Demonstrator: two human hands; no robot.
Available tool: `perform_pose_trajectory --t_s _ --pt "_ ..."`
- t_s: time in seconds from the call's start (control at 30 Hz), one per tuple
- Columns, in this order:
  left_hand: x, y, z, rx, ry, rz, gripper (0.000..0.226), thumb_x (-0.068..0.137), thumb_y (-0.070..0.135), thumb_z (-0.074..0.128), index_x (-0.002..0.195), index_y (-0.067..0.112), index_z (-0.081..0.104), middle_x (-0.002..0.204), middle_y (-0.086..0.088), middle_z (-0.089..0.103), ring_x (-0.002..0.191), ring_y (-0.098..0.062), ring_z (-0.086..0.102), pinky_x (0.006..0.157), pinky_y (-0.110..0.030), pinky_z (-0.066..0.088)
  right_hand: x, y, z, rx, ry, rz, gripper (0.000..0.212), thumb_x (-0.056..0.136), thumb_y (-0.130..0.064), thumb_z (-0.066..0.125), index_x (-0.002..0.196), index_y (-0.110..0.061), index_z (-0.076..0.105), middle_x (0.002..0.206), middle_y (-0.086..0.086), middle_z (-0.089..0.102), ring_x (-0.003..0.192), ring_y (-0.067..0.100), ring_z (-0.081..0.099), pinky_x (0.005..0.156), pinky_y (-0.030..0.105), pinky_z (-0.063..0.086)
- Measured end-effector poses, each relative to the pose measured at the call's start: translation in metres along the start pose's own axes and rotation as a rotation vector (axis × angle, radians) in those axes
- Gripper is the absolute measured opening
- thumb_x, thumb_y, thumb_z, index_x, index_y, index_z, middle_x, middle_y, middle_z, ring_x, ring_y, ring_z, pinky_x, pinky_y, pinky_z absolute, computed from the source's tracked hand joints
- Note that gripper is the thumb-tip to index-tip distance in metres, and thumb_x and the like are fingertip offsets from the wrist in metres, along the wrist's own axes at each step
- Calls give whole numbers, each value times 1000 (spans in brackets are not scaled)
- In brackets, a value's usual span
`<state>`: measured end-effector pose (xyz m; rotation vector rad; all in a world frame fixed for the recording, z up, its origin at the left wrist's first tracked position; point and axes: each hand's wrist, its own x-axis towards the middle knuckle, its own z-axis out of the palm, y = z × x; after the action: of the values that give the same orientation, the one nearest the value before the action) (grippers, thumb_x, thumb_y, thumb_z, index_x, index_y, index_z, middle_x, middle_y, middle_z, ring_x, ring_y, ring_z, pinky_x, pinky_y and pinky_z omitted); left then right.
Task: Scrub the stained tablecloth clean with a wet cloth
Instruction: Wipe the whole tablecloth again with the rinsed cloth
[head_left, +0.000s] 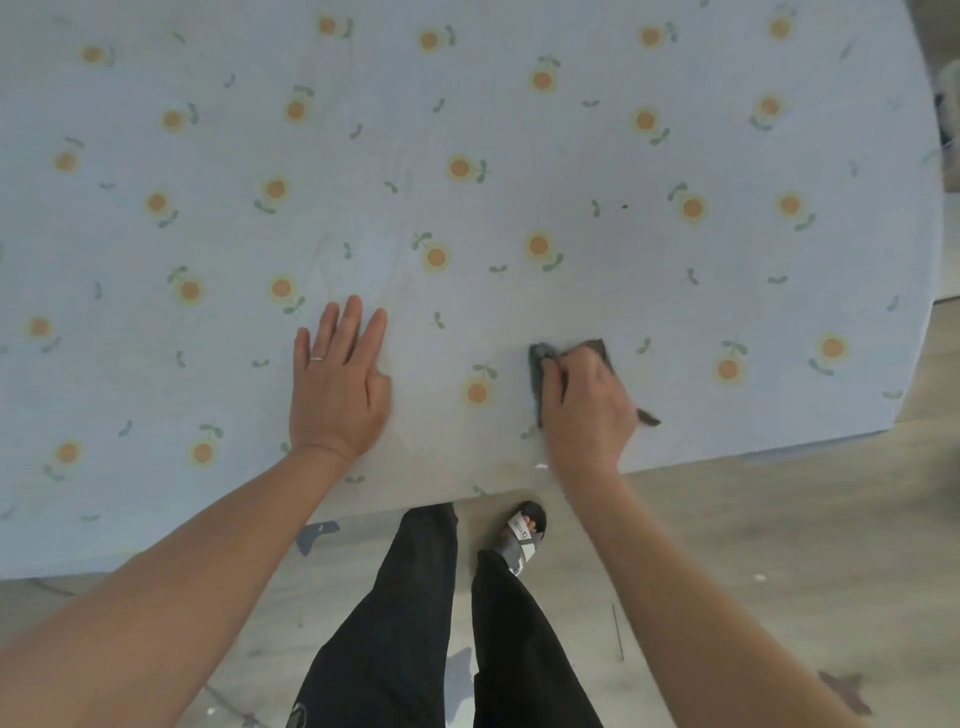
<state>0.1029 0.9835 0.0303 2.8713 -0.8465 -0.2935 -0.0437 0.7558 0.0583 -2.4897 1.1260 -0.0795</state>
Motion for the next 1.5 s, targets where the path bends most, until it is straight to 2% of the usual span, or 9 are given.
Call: perform_pose_trajectory --t_s 0.2,0.4,0.53,0.67,0.87,1.1,1.23,1.37,1.5 --pt "-2 2 -2 -3 26 -4 68 94 27 30 161 21 34 170 -8 22 158 -30 15 128 -56 11 -64 -28 10 -40 -328 -420 31 102 -44 45 85 -19 55 79 -6 59 68 19 61 52 29 43" --pt "2 -1 0 9 38 -3 68 93 27 29 160 19 36 170 -9 24 158 -31 17 127 -56 12 54 65 -31 -64 92 173 33 105 -42 40 91 -12 44 82 10 60 71 35 59 58 37 36" --pt "1 -1 2 3 40 -4 68 94 27 28 161 20 34 170 -9 23 158 -31 16 128 -55 11 12 40 -10 40 145 318 27 104 -40 46 89 -17 46 81 7 58 70 33 57 59 35 27" --pt "0 -2 2 -3 42 -3 67 95 27 28 161 19 34 170 -9 23 158 -31 16 128 -56 11 -76 -20 25 71 -75 97 33 102 -43 48 82 -17 54 76 0 59 65 24 53 54 32 35" --pt "0 -3 2 -9 53 7 67 94 28 29 160 18 36 170 -10 24 157 -33 18 127 -57 12 -74 5 11 -9 -80 -336 29 95 -39 61 74 -20 56 68 -8 57 59 17 54 44 26 33" --pt "1 -1 2 -23 65 14 66 94 26 30 159 17 37 169 -12 26 157 -34 20 127 -57 12 31 142 -54 -119 185 252 33 103 -44 45 91 -14 49 81 8 60 76 33 61 59 35 32" --pt "-1 -4 3 -33 75 9 65 94 25 31 159 17 37 169 -12 26 157 -34 19 127 -56 12 4 102 -26 -11 262 418 33 104 -43 42 87 -15 49 81 5 59 73 30 59 60 37 41" --pt "-1 0 3 -43 75 3 66 95 25 29 159 17 37 169 -11 25 158 -33 17 128 -54 9 -61 10 7 77 -26 209 28 103 -39 49 79 -23 45 72 -8 47 65 17 46 56 30 28" --pt "-3 4 4 -18 58 16 66 95 28 28 160 16 36 169 -11 25 157 -34 19 128 -56 11 -84 -9 17 40 -60 -108 31 97 -37 62 75 -21 48 63 -10 50 53 14 45 43 26 31"
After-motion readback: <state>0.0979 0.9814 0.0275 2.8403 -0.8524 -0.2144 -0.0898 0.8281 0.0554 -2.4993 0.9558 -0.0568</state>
